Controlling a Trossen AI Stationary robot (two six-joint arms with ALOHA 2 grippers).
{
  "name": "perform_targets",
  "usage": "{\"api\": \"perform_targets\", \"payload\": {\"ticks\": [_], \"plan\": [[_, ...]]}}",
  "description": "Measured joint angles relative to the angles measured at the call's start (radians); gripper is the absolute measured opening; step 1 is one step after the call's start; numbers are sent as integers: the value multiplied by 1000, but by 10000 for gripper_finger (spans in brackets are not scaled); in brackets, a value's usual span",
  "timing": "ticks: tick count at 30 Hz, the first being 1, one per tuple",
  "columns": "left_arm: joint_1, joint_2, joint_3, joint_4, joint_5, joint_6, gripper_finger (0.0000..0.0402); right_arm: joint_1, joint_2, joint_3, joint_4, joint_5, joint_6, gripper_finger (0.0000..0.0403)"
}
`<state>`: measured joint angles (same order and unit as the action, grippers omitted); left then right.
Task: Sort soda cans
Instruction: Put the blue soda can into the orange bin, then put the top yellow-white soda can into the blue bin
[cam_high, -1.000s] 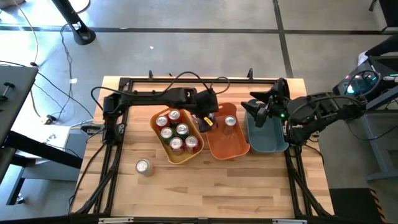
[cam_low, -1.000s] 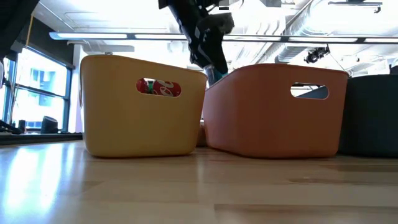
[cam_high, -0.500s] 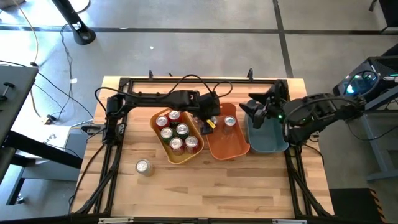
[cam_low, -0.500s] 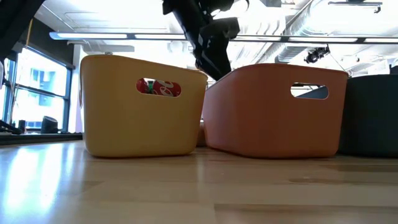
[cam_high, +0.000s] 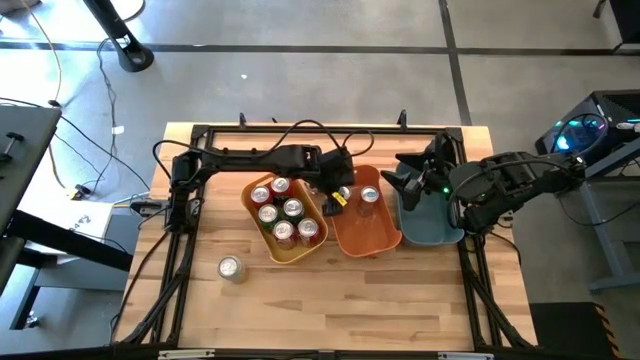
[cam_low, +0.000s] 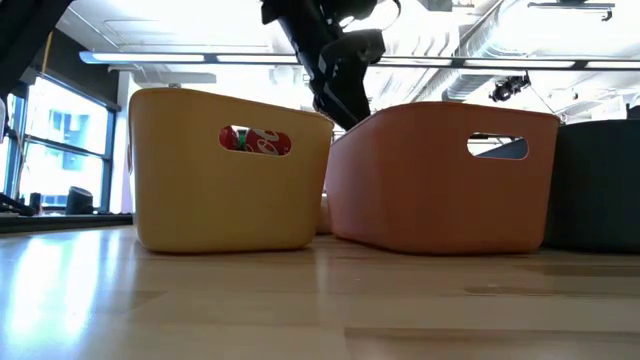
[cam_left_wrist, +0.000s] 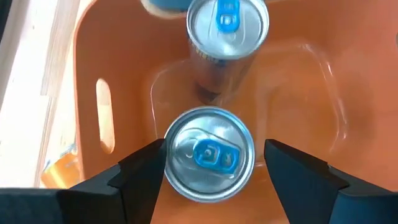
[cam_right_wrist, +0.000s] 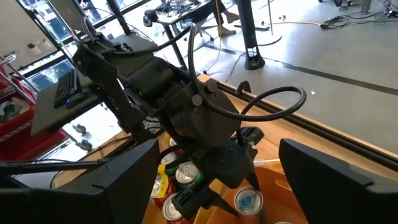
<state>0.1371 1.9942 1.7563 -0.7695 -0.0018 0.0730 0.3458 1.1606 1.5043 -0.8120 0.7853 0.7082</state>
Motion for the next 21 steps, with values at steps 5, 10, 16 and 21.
{"api": "perform_targets", "payload": {"ticks": [5,10,16,21], "plan": [[15,-49,75,-48,19,25,264,-1,0,0,0,0,-6,326],[62,-118,109,-43,17,9,264,-1,0,0,0,-1,-8,326],[159,-125,105,-121,22,-45,264,-1,0,0,0,-5,-6,326],[233,-108,19,-118,19,-171,264,-1,0,0,-4,-8,-5,326]]}}
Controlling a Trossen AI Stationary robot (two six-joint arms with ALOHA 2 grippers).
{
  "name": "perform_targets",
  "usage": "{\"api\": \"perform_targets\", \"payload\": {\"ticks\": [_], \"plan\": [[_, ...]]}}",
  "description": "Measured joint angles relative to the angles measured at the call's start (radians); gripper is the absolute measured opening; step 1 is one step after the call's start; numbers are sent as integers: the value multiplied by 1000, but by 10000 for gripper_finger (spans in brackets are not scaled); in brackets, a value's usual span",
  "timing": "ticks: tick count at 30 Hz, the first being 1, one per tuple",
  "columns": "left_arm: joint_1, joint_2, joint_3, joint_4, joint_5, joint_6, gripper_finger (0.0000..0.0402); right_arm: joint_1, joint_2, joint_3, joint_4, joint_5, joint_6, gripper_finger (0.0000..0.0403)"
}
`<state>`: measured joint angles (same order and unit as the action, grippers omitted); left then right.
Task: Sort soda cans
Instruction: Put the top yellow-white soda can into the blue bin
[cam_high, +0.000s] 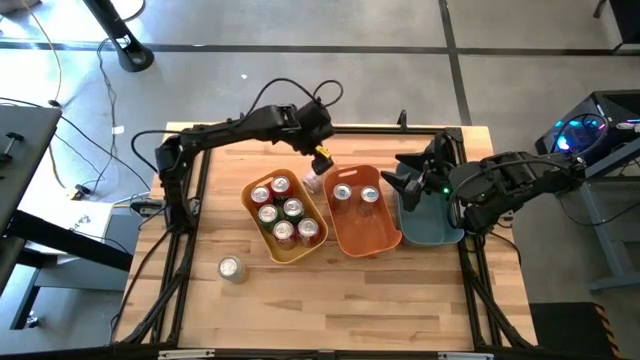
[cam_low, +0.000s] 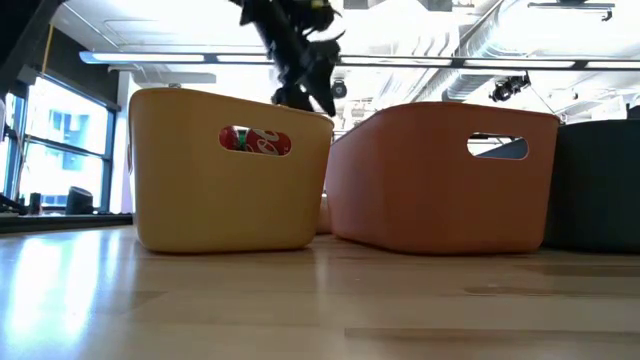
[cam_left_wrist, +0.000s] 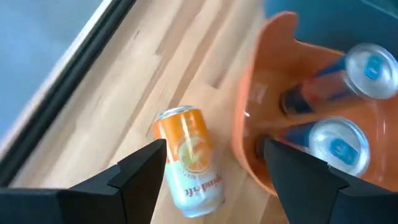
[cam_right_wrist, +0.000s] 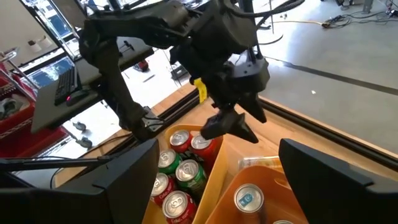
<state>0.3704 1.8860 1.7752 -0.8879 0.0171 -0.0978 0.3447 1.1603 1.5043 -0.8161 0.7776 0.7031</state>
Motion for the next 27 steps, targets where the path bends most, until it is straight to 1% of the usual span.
{"api": "perform_targets", "payload": {"ticks": [2,5,8,10,13,18,21,27], "plan": [[14,-2,-44,28,1,-48,264,0,0,0,-4,0,1,326],[31,-1,-101,41,-1,-60,264,0,0,0,-5,0,3,326],[36,-1,-172,133,-3,-84,264,-10,0,0,-4,0,3,326],[35,-1,-209,166,-3,-85,264,-18,0,0,-4,0,4,326],[25,-1,-261,262,-1,-72,264,-31,0,0,-4,-2,6,326],[14,2,-276,287,12,-31,270,-38,0,0,-4,-5,7,326],[15,13,-277,293,11,-30,292,-38,0,0,-3,-6,7,326],[17,72,-277,310,-6,-40,371,-37,2,0,0,-11,29,326]]}}
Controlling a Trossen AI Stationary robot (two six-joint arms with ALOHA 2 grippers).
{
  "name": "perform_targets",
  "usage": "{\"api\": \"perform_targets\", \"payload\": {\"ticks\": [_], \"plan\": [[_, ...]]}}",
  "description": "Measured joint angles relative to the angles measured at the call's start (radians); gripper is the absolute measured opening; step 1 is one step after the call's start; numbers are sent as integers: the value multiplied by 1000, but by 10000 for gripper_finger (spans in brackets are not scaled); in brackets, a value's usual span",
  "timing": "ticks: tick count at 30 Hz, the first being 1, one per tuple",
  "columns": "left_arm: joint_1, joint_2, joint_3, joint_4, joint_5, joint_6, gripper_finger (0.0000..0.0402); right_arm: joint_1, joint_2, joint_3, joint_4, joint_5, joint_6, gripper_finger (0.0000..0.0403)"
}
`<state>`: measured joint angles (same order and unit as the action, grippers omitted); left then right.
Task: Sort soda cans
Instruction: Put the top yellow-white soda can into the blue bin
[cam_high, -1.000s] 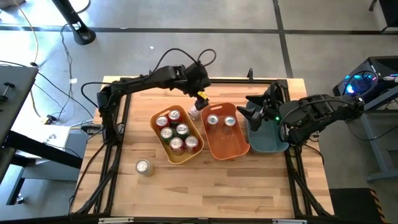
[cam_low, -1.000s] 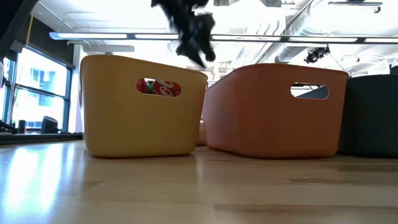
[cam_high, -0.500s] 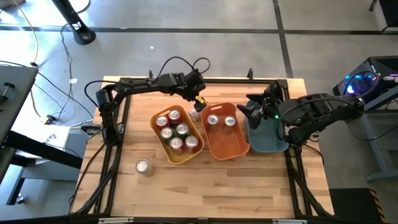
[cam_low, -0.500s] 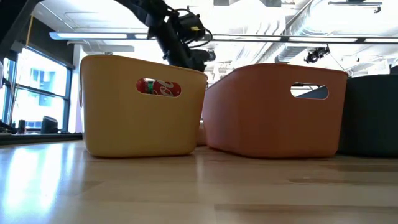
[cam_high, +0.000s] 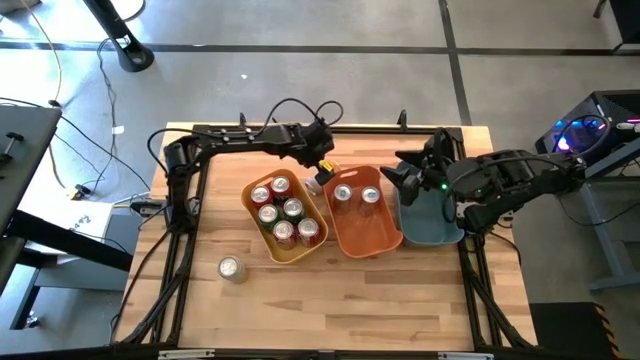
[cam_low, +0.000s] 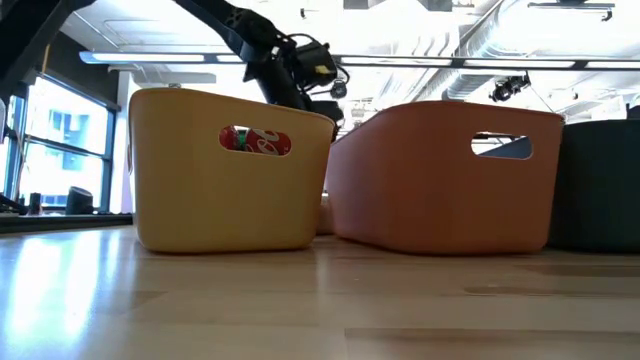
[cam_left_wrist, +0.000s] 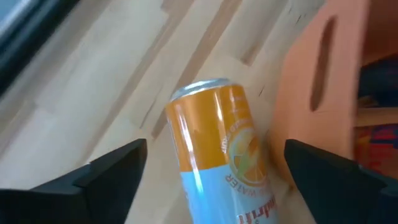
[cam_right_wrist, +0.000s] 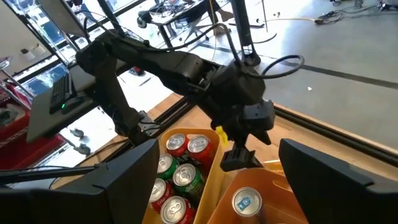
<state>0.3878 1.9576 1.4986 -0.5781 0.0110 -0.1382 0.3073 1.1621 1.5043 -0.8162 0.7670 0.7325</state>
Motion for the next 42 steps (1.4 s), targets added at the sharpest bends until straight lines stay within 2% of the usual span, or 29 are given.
{"api": "perform_targets", "payload": {"ticks": [4,15,21,32,42], "plan": [[-1,18,0,-2,3,-48,397,0,7,0,-2,-13,19,326],[-3,18,0,-70,0,-18,397,0,28,0,-2,-38,29,326],[-8,16,-30,-65,-123,16,397,0,29,0,-2,-38,27,326],[41,6,-40,-90,-141,-36,397,0,29,0,-2,-37,27,326],[48,29,-37,15,-137,284,397,0,29,0,-2,-37,26,326]]}}
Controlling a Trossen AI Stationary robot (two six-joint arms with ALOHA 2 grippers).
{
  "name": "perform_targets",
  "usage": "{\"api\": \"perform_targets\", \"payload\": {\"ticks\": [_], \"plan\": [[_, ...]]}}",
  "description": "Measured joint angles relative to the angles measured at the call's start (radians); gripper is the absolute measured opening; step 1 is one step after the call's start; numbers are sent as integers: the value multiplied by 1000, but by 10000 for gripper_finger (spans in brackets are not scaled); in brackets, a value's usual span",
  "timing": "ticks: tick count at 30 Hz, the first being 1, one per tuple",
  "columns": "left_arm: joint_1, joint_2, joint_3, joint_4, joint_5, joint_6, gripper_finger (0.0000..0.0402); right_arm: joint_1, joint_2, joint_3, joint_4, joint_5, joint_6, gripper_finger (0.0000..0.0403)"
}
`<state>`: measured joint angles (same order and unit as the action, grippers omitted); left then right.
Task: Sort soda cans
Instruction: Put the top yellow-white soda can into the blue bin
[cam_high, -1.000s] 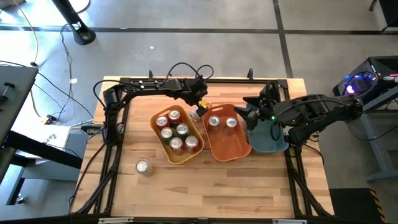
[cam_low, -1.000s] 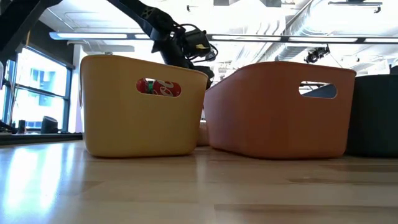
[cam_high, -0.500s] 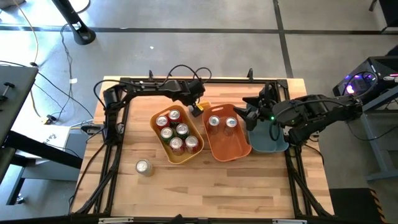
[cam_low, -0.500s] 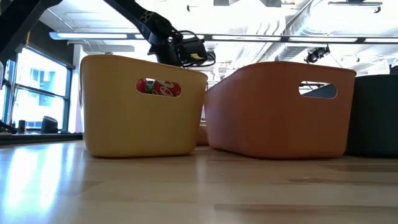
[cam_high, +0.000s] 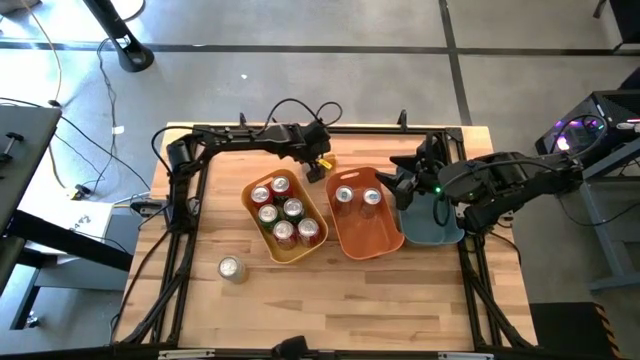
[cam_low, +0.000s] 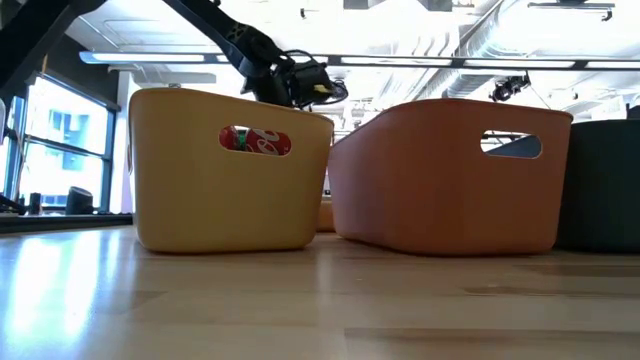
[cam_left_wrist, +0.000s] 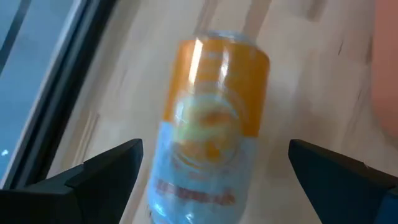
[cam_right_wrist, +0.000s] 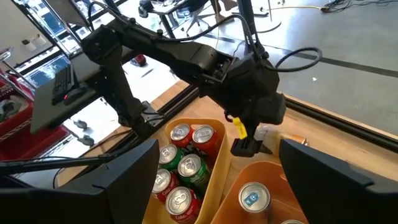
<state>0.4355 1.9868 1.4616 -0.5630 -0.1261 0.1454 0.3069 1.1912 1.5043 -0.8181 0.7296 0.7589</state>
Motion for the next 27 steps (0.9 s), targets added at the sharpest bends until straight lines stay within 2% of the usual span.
{"api": "perform_targets", "payload": {"ticks": [3,9,14,23,27], "plan": [[1,25,0,10,-14,39,397,0,0,0,0,0,0,326],[18,55,-3,14,-61,19,397,0,0,0,12,3,-5,326],[18,56,-3,12,-119,-112,397,0,0,0,13,4,-8,326],[23,116,-3,-6,46,-144,397,0,1,0,13,4,-19,326],[26,136,-1,-37,85,-178,396,0,1,0,13,4,-18,326]]}}
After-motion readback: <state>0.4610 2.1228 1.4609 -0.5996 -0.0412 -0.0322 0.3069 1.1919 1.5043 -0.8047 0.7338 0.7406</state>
